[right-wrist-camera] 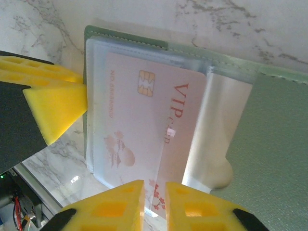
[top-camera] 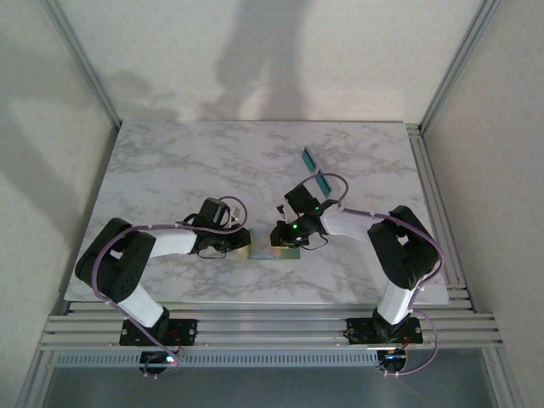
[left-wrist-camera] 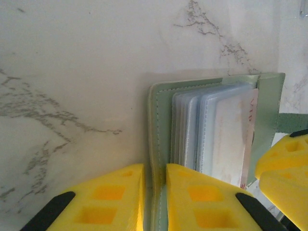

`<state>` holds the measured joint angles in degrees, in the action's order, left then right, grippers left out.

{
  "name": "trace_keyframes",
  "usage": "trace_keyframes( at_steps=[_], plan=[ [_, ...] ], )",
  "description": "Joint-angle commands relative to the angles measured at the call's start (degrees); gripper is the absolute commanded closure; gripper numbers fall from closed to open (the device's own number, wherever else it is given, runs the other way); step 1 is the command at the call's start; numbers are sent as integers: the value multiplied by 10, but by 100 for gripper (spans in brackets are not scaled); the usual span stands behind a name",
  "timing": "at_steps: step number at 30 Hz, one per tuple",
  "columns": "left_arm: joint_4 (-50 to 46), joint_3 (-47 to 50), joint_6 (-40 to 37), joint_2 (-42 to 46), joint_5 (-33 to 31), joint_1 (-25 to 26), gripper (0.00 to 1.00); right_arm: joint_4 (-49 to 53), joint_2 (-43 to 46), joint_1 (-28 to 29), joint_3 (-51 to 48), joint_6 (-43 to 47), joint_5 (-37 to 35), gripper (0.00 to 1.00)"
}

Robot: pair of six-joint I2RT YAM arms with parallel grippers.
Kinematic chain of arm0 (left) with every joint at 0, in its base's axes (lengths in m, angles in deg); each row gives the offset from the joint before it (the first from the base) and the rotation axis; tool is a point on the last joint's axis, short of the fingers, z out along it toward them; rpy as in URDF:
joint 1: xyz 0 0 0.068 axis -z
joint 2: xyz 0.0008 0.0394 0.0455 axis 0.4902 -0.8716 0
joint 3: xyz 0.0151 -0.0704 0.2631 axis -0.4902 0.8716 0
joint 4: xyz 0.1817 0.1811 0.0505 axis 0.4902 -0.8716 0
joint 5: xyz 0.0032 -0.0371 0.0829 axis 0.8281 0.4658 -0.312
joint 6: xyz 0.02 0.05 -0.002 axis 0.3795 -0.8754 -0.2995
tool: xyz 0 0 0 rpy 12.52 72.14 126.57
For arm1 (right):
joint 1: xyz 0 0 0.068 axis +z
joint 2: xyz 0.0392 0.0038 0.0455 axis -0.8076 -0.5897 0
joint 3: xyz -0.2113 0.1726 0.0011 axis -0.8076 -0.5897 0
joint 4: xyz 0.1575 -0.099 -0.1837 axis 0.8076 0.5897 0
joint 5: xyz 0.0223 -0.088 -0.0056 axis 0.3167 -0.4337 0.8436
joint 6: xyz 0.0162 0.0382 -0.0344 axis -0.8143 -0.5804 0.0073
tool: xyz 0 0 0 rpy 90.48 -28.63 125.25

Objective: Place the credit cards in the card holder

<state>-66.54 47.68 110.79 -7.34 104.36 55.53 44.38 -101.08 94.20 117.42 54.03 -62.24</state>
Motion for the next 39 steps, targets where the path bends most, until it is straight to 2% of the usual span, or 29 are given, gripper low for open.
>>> trace_keyframes(
  at_steps=[1, 6, 8, 13, 19, 25, 39],
  plan=[
    [-31, 23, 8, -5, -16, 8, 81, 11, -18, 5, 24, 12, 8, 83],
    [-27, 23, 11, -2, -13, 11, 81, -11, -28, 14, 23, 4, 21, 83],
    [-28, 24, 12, -1, -18, 11, 81, -9, -23, 14, 22, 6, 20, 76],
    [-27, 30, 11, 1, -19, 11, 81, 17, 20, 5, 11, 22, -11, 65],
    [-18, 33, 13, -4, -12, 12, 81, 20, 42, -18, -4, 23, -11, 62],
    [-12, 34, 16, -4, -6, 12, 81, 3, 14, -23, -14, 12, -8, 61],
    [0, 32, 23, -7, -13, 24, 81, -20, -36, 3, 9, 2, 1, 86]
  ],
)
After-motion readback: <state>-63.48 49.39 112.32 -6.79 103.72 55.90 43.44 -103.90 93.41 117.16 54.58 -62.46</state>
